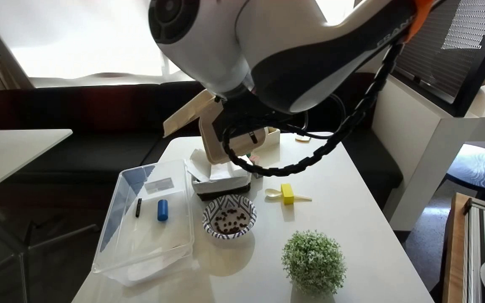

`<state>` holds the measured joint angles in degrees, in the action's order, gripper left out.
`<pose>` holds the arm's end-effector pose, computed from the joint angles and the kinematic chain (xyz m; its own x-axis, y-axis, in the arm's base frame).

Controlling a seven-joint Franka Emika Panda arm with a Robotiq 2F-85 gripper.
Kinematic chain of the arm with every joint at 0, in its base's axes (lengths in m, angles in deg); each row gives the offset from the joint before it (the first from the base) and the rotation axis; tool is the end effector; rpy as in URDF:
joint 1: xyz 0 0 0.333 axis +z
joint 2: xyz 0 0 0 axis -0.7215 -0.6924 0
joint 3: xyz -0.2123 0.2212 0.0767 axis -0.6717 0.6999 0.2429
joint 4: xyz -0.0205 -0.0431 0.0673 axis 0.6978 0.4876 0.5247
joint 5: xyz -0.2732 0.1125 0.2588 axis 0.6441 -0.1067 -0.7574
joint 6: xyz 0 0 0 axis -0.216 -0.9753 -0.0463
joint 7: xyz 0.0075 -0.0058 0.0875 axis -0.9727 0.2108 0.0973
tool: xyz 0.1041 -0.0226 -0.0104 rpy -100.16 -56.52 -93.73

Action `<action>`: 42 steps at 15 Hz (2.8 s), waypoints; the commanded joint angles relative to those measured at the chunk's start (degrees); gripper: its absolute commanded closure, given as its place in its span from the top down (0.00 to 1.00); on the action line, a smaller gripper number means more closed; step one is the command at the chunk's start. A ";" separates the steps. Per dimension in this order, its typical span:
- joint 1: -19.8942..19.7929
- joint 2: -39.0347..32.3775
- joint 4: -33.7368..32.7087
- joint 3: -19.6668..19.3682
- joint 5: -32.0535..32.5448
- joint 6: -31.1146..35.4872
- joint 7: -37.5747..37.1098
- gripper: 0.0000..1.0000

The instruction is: Empty the beans in the carton box into the box

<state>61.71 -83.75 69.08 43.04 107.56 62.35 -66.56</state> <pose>0.5377 0.1834 0.3964 0.5651 -0.3610 0.7419 -0.7653 -0.5653 0.3079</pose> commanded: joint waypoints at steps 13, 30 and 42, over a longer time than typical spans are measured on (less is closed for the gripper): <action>-6.19 8.26 8.34 -2.73 -3.14 15.12 -0.86 0.01; -7.60 14.62 38.02 -30.95 -58.94 66.12 50.65 0.01; -13.99 9.55 35.79 -30.55 -70.82 65.46 62.21 0.03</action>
<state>47.71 -74.21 104.87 12.50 36.73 127.81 -4.34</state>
